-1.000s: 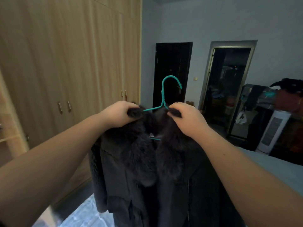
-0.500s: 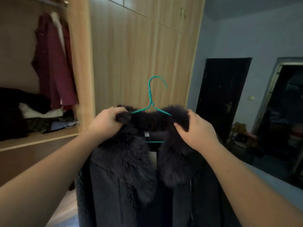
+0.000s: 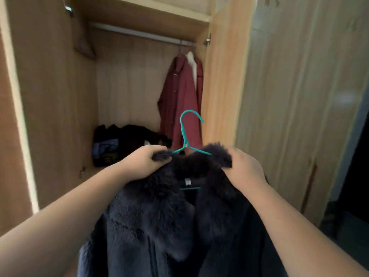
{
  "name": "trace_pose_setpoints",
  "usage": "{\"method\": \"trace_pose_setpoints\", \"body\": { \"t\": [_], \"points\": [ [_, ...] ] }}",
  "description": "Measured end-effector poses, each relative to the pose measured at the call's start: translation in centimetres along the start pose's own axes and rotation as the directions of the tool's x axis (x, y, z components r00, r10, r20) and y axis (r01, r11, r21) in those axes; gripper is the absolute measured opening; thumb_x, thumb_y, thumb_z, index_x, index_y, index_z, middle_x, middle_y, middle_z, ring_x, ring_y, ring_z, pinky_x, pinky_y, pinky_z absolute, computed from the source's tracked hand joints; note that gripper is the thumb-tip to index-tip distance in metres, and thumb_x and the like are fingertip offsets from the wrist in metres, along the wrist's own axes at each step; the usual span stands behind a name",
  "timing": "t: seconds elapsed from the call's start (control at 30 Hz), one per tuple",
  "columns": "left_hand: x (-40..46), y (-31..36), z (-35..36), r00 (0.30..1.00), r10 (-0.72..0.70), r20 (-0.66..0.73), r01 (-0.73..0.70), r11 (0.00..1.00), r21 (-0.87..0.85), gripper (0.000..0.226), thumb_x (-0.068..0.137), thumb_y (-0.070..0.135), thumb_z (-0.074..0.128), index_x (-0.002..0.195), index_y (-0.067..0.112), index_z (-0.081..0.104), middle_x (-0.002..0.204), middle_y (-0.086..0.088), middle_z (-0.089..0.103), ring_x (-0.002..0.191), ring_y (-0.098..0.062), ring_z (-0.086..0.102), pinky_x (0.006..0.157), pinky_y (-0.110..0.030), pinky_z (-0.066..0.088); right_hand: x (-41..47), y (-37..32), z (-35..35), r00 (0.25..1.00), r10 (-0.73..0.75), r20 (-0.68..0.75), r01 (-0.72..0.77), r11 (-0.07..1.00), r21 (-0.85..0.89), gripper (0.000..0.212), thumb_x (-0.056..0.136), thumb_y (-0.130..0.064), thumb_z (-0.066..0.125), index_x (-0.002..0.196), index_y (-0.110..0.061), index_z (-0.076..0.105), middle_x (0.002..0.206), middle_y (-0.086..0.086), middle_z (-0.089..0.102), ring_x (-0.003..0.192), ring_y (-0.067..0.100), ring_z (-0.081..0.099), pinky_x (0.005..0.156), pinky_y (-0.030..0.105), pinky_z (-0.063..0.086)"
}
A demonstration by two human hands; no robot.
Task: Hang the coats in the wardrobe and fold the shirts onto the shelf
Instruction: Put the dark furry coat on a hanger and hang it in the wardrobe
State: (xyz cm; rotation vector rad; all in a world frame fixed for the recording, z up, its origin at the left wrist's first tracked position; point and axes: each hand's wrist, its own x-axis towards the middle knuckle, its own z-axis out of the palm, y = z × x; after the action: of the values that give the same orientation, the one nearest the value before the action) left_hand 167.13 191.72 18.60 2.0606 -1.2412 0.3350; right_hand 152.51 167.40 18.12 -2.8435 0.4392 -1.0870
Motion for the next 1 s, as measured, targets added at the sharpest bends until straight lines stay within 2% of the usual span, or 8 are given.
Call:
{"method": "trace_pose_setpoints", "body": {
  "t": [0.03, 0.17, 0.4, 0.53, 0.67, 0.77, 0.87, 1.0],
  "points": [
    [-0.1, -1.6, -1.4, 0.999, -0.036, -0.012, 0.036, 0.999, 0.009, 0.005, 0.093, 0.02, 0.065, 0.089, 0.02, 0.069, 0.079, 0.004, 0.072, 0.076, -0.003, 0.066, 0.076, -0.026, 0.051, 1.2, -1.6, 1.3, 1.0, -0.019, 0.012, 0.019, 1.0, 0.018, 0.047, 0.087, -0.034, 0.063, 0.133, -0.033, 0.053, 0.123, -0.003, 0.063, 0.111, 0.031, 0.061, 0.085, 0.039, 0.049],
    [0.4, -5.3, -5.8, 0.986, -0.09, -0.141, 0.111, 0.983, 0.148, 0.031, 0.092, 0.014, 0.062, 0.075, 0.038, 0.053, 0.064, 0.015, 0.059, 0.066, 0.014, 0.055, 0.064, -0.011, 0.038, 6.3, -7.4, 6.0, 0.994, -0.108, 0.015, 0.107, 0.99, 0.092, 0.041, 0.091, -0.027, 0.062, 0.13, -0.027, 0.049, 0.12, 0.0, 0.055, 0.103, 0.032, 0.061, 0.079, 0.04, 0.049],
    [4.0, -10.6, -11.2, 0.917, -0.196, -0.348, 0.318, 0.884, 0.341, 0.006, 0.089, 0.034, 0.055, 0.09, 0.04, 0.059, 0.077, 0.01, 0.064, 0.078, -0.023, 0.061, 0.071, -0.036, 0.054, 15.9, -12.9, 12.2, 0.986, -0.095, -0.135, 0.122, 0.971, 0.208, 0.04, 0.092, -0.043, 0.059, 0.126, -0.023, 0.056, 0.114, 0.003, 0.058, 0.098, 0.034, 0.061, 0.081, 0.043, 0.047],
    [7.0, -13.9, -11.8, 0.859, -0.243, -0.452, 0.428, 0.824, 0.37, 0.008, 0.088, 0.031, 0.053, 0.088, 0.036, 0.06, 0.074, 0.01, 0.062, 0.075, -0.025, 0.059, 0.066, -0.035, 0.052, 20.3, -15.1, 16.9, 0.984, -0.066, -0.163, 0.105, 0.964, 0.244, 0.061, 0.091, -0.061, 0.048, 0.137, -0.021, 0.049, 0.133, 0.006, 0.054, 0.12, 0.031, 0.053, 0.097, 0.048, 0.046],
    [11.8, -18.0, -11.5, 0.776, -0.288, -0.562, 0.525, 0.787, 0.322, 0.01, 0.086, 0.028, 0.051, 0.084, 0.033, 0.059, 0.072, 0.01, 0.061, 0.073, -0.025, 0.059, 0.063, -0.034, 0.05, 23.2, -17.7, 20.8, 0.993, -0.054, -0.109, 0.104, 0.841, 0.531, 0.07, 0.095, -0.051, 0.05, 0.152, -0.016, 0.03, 0.159, 0.013, 0.025, 0.147, 0.03, 0.02, 0.121, 0.043, 0.021],
    [16.2, -20.2, -11.9, 0.708, -0.333, -0.622, 0.589, 0.765, 0.261, 0.011, 0.085, 0.028, 0.049, 0.082, 0.033, 0.059, 0.073, 0.011, 0.062, 0.073, -0.023, 0.06, 0.061, -0.031, 0.045, 24.2, -19.9, 21.9, 0.949, -0.182, -0.259, 0.308, 0.721, 0.621, 0.049, 0.092, -0.037, 0.058, 0.137, -0.02, 0.049, 0.139, 0.0, 0.048, 0.129, 0.018, 0.045, 0.111, 0.032, 0.037],
    [21.5, -21.9, -12.7, 0.66, -0.35, -0.665, 0.615, 0.759, 0.212, 0.015, 0.084, 0.028, 0.049, 0.084, 0.033, 0.062, 0.074, 0.01, 0.063, 0.073, -0.021, 0.062, 0.062, -0.032, 0.049, 27.2, -21.4, 21.9, 0.952, -0.289, -0.097, 0.246, 0.54, 0.805, 0.027, 0.088, -0.047, 0.055, 0.11, -0.034, 0.059, 0.1, -0.013, 0.063, 0.089, 0.007, 0.063, 0.086, 0.035, 0.055],
    [28.6, -23.8, -13.3, 0.634, -0.431, -0.643, 0.527, 0.849, -0.049, 0.01, 0.088, 0.025, 0.06, 0.083, 0.025, 0.067, 0.077, 0.004, 0.069, 0.077, -0.02, 0.067, 0.074, -0.038, 0.057, 34.8, -22.3, 24.3, 0.928, -0.34, 0.149, 0.021, 0.448, 0.894, 0.054, 0.087, -0.062, 0.048, 0.133, -0.033, 0.051, 0.133, -0.009, 0.057, 0.126, 0.017, 0.052, 0.109, 0.042, 0.042]
  ]
}}
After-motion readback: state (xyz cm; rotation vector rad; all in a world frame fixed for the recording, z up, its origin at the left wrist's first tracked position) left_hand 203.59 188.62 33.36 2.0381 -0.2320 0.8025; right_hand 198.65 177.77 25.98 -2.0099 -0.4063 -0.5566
